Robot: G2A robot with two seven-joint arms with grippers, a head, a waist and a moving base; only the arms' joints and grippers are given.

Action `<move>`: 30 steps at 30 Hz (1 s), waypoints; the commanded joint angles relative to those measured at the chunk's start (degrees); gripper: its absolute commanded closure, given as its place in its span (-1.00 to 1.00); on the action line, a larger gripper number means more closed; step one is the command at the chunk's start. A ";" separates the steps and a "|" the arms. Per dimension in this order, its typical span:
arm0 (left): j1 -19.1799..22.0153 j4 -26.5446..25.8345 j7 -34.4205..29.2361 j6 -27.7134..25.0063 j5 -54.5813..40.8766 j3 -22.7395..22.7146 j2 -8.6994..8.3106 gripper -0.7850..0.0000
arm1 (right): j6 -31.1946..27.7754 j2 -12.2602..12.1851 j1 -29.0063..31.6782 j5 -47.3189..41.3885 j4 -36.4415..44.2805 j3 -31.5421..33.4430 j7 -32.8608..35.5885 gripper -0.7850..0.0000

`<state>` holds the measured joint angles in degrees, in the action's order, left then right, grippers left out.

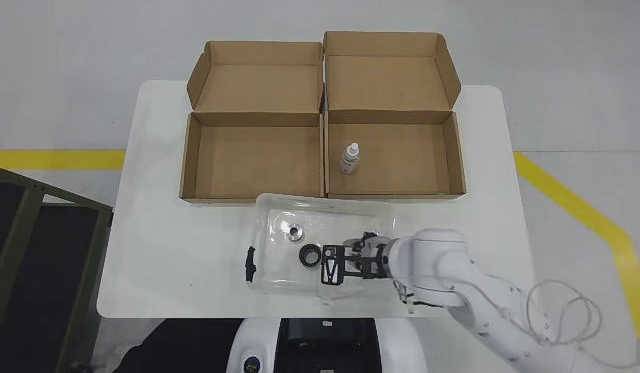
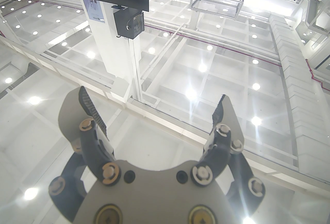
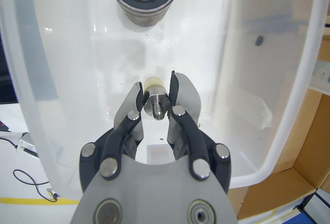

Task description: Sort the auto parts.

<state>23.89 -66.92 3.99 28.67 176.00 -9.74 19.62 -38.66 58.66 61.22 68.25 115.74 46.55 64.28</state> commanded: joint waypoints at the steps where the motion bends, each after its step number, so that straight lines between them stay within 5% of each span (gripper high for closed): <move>1: 0.00 0.00 0.00 0.00 0.00 0.00 0.00 -1.00 | 0.15 -0.17 0.44 0.45 0.88 0.71 -1.06 1.00; 20: 0.00 0.00 0.00 0.00 0.00 0.00 0.00 -1.00 | -6.36 -2.41 4.19 -1.90 5.74 12.88 -20.86 1.00; 30: 0.00 0.00 0.00 0.00 0.00 0.00 0.00 -1.00 | -10.68 -2.66 4.61 -5.12 1.98 18.01 -40.43 1.00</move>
<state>23.89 -66.92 3.99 28.67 176.00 -9.74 19.62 -49.26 56.00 65.87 63.14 118.07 64.10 25.96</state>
